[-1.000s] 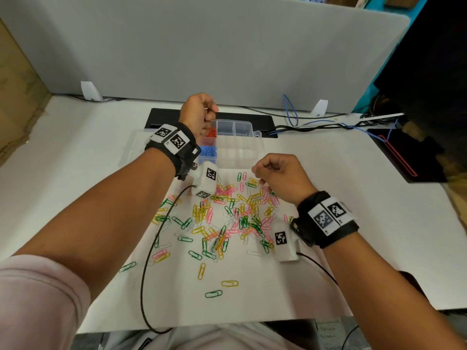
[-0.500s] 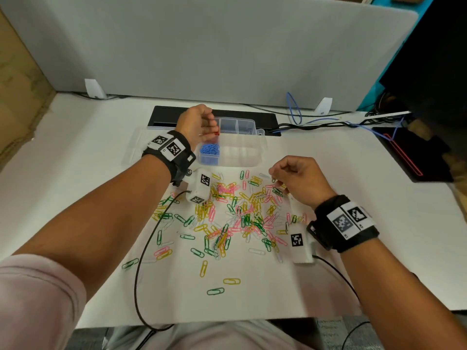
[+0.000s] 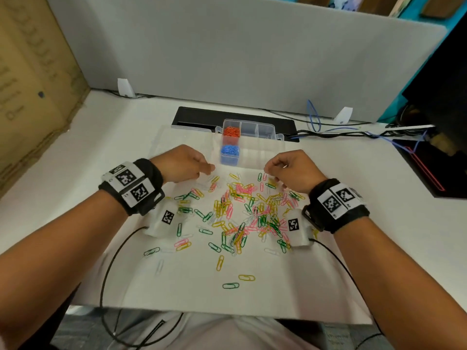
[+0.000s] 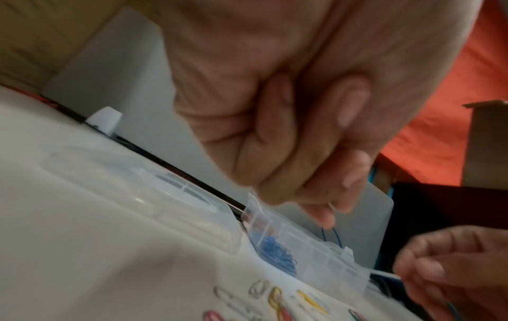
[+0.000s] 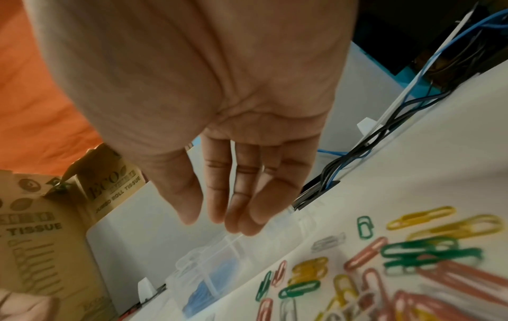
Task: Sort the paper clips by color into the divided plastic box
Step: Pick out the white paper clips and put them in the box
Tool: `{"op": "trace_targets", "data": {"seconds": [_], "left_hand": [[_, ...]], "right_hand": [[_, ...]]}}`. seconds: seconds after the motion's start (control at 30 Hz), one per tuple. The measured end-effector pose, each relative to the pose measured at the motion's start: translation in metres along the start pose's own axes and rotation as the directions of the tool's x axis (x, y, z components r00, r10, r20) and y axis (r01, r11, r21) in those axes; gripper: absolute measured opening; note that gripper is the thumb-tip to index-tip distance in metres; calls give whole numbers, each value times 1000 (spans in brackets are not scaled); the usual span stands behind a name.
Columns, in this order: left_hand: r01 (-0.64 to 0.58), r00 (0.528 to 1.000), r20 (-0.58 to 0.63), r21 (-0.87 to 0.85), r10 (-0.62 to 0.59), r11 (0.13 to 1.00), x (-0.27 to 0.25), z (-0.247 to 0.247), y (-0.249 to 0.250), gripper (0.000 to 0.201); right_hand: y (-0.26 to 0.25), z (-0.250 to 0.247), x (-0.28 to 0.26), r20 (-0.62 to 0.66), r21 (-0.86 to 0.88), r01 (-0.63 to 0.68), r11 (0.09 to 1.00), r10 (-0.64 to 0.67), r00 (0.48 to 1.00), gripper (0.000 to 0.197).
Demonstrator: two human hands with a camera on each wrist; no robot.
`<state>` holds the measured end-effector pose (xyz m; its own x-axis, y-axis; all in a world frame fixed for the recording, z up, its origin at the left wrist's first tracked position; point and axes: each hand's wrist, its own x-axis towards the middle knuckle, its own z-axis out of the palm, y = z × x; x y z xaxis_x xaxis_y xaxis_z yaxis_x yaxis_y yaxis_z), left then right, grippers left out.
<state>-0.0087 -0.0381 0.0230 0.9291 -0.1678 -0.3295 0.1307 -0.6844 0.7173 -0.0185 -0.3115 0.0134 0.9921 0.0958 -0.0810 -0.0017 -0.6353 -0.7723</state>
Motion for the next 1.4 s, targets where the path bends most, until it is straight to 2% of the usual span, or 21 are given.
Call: {"op": "trace_targets", "data": {"seconds": [0.27, 0.47, 0.6, 0.73, 0.9, 0.97, 1.07, 1.13, 1.2, 1.3, 1.4], "left_hand": [[-21, 986, 161, -74, 33, 997, -37, 0, -32, 11], [12, 975, 221, -16, -8, 1000, -47, 7, -43, 7], [29, 989, 144, 12, -30, 1000, -49, -10, -48, 5], [54, 997, 49, -45, -52, 998, -48, -25, -56, 9], [98, 993, 68, -28, -96, 995, -45, -24, -63, 7], [105, 991, 87, -26, -102, 994, -45, -22, -64, 7], [106, 990, 95, -35, -102, 994, -45, -21, -65, 7], [100, 990, 102, -39, -95, 994, -44, -21, -64, 8], [97, 990, 106, -48, -92, 994, -43, -22, -64, 9], [95, 989, 117, -46, -89, 994, -42, -22, -64, 10], [94, 990, 115, -53, -87, 994, -41, -21, -64, 8]], "right_hand": [[-20, 40, 22, 146, -246, -9, 969, 46, 988, 13], [-30, 54, 39, 48, -387, -137, 912, 168, 985, 19], [-45, 66, 36, 106, -359, -25, 933, 68, 992, 16], [-59, 76, 27, 200, -300, 88, 950, -27, 979, 14], [-65, 86, 31, 210, -333, 132, 933, -63, 976, 11], [-70, 90, 33, 233, -394, 147, 907, -56, 971, 17], [-77, 95, 35, 329, -501, 194, 844, -21, 944, 41], [-80, 101, 38, 369, -566, 239, 789, -16, 929, 48], [-84, 108, 42, 370, -593, 258, 762, -27, 929, 41], [-90, 117, 47, 354, -610, 275, 743, -54, 933, 19], [-94, 124, 51, 358, -635, 272, 723, -37, 933, 13]]}}
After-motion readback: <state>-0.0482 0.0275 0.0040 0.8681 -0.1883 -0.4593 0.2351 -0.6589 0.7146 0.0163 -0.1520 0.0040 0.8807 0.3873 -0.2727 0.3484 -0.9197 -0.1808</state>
